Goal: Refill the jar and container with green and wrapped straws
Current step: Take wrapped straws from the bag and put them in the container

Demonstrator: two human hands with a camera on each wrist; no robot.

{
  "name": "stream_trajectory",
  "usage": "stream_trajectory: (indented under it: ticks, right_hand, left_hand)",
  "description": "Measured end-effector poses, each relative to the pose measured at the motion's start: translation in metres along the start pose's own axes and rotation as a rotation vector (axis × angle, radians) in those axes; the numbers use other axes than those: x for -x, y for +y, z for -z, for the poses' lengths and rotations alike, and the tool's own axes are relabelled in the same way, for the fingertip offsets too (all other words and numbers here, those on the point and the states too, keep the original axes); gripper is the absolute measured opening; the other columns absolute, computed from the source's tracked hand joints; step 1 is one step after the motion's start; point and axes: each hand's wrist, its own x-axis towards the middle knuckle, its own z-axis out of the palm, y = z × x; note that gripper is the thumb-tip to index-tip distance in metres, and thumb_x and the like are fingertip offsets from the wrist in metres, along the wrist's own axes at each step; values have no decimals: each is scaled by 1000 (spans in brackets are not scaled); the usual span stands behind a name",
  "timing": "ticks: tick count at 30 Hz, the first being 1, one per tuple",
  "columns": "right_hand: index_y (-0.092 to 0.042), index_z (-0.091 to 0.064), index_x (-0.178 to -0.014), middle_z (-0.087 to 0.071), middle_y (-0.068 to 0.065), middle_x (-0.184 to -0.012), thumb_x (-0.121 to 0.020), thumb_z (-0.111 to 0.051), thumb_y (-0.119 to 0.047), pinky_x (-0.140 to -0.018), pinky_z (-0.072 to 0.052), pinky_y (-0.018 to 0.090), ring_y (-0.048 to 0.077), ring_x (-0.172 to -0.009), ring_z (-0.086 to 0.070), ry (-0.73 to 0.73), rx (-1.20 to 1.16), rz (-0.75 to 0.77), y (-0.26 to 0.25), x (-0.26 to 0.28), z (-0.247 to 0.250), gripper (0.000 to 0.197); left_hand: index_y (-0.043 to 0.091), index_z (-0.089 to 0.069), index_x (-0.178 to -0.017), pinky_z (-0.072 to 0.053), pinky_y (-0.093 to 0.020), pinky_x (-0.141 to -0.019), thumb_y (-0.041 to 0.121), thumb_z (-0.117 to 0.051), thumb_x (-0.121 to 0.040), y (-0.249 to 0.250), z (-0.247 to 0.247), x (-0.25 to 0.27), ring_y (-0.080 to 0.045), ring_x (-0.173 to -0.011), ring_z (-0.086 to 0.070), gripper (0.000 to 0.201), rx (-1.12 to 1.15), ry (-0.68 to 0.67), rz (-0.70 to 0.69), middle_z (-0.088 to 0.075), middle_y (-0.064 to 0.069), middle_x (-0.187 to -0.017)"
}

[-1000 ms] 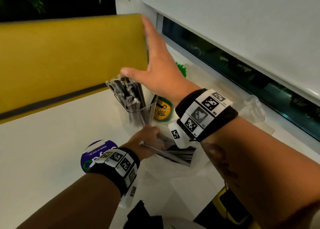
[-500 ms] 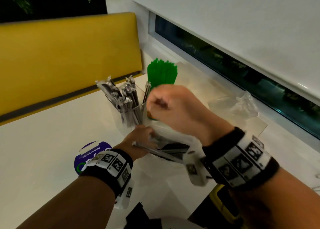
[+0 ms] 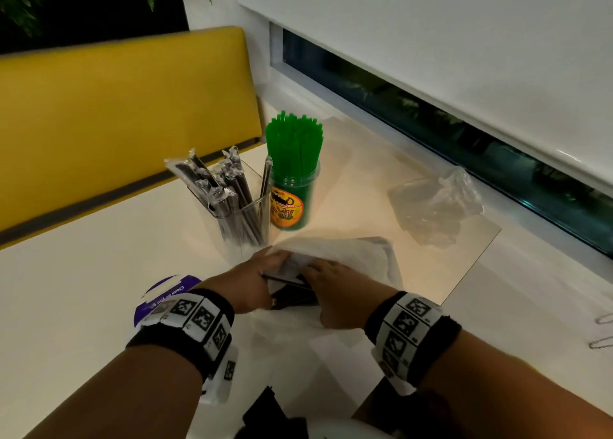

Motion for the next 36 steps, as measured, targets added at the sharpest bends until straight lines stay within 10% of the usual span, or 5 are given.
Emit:
stream_trajectory:
  ticks: [4, 8, 20, 27, 36]
  right_hand:
    - [-18, -47, -136, -52, 2, -136, -81, -66, -29, -104, -45, 36, 26, -124, -52, 149, -60, -22, -4, -7, -13, 60]
    - [-22, -57, -111, -61, -3, -113, -75, -69, -28, -86, -54, 35, 23, -104, -60, 198, -179, -114, 0, -12, -14, 38]
    - [-24, -66, -110, -63, -1, -107, -78, -70, -37, -88, -53, 36, 24, -100, -59, 21, -31, 34, 10, -14, -6, 34]
    - [-17, -60, -111, -66, 6, -106, -77, -72, -18, -86, -46, 29, 25, -98, -59, -19, -266, 10, 13, -8, 26, 36]
    - [-15, -70, -89, -68, -6, -81, -76, -78, -6, -81, -51, 27, 9, -79, -64, 236, -1078, 29, 24, 13, 72, 18]
  left_hand:
    - [39, -51, -129, -50, -17, -65, -18, -55, -71, -1, 6, 4, -10, -87, -66, 81, 214, -10, 75, -70, 6, -106]
    - [34, -53, -129, -53, -28, -75, -16, -56, -71, 0, 10, 1, -24, -100, -68, 76, 229, -6, 112, -72, -3, -111]
    - [31, -41, -143, -50, -34, -102, 7, -87, -65, 2, 9, 0, -12, -115, -61, 93, 182, -27, 96, -64, 8, -125]
    - [60, -51, -122, -51, -48, -101, 17, -80, -51, -12, 8, 6, -24, -119, -61, 88, 308, -55, 121, -66, 1, -124]
    - [33, -27, -152, -29, -17, -102, 2, -70, -84, 2, 8, 18, -15, -132, -38, 86, -28, -17, 42, -32, 4, -149]
